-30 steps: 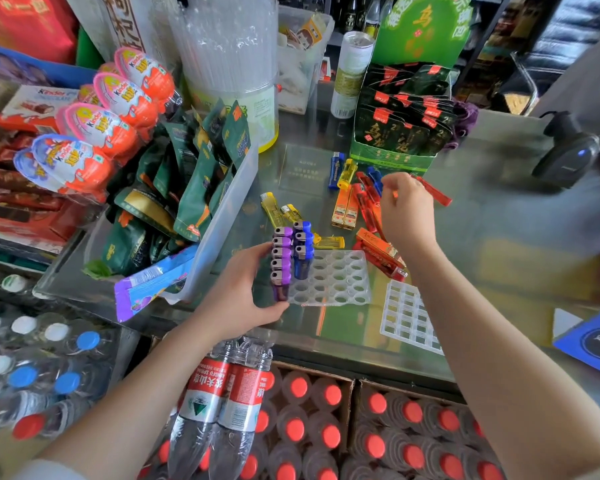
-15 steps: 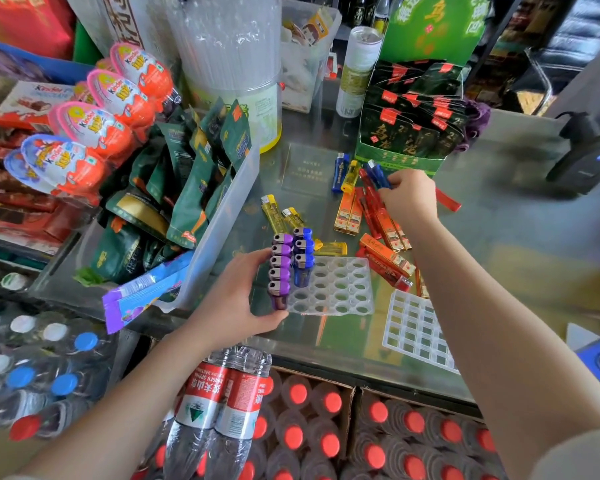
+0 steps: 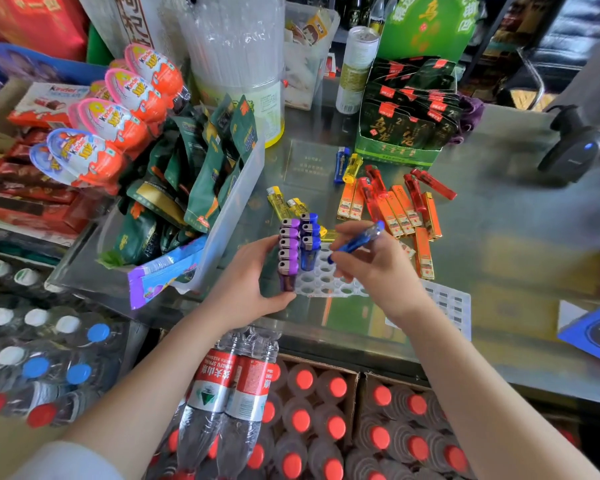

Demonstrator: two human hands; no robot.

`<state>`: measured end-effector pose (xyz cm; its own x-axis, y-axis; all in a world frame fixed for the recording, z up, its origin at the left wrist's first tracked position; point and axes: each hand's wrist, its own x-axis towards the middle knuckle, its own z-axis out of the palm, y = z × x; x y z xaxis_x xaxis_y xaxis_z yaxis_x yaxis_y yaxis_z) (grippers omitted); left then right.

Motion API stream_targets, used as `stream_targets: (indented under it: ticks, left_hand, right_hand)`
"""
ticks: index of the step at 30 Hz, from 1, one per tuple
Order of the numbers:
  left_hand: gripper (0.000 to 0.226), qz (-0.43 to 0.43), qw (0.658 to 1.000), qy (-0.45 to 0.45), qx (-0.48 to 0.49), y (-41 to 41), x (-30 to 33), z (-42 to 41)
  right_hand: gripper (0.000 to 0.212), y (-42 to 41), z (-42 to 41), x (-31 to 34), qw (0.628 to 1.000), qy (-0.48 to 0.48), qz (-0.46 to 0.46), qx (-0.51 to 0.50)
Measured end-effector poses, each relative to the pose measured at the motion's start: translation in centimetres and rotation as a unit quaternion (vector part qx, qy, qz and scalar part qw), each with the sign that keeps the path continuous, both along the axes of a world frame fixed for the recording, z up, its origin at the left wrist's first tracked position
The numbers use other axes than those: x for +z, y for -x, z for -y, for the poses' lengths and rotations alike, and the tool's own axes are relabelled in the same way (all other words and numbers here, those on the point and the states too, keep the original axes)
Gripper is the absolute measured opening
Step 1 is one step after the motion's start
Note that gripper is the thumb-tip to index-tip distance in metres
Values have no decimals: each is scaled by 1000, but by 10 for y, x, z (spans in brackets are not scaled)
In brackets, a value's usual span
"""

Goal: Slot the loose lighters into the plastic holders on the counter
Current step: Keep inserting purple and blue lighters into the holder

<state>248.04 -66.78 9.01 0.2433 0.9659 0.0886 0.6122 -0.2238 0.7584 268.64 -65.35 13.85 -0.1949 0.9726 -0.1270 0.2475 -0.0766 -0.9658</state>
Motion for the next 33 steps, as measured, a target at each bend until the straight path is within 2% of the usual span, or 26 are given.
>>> stream_targets:
  ticks: [4, 11, 14, 24, 29, 33]
  left_hand:
    - [67, -4, 1000, -8, 8, -1, 2, 2]
    - [71, 1, 1000, 1, 25, -2, 5, 5]
    - [69, 3, 1000, 4, 25, -2, 5, 6]
    - [60, 0, 1000, -1, 30, 0, 1, 3]
    - [61, -11, 999, -5, 42, 8, -7, 0]
    - [59, -10, 999, -14, 43, 8, -5, 2]
  right_hand:
    - [16, 14, 16, -15, 998, -3, 69, -14]
    - [8, 31, 20, -25, 984, -72, 147, -75]
    - [14, 33, 17, -26, 977, -96, 180, -65]
    - [22, 29, 14, -25, 931, -218, 283, 72]
    - [27, 33, -1, -15, 922, -190, 308, 138]
    - [24, 35, -9, -12, 890, -191, 371, 183]
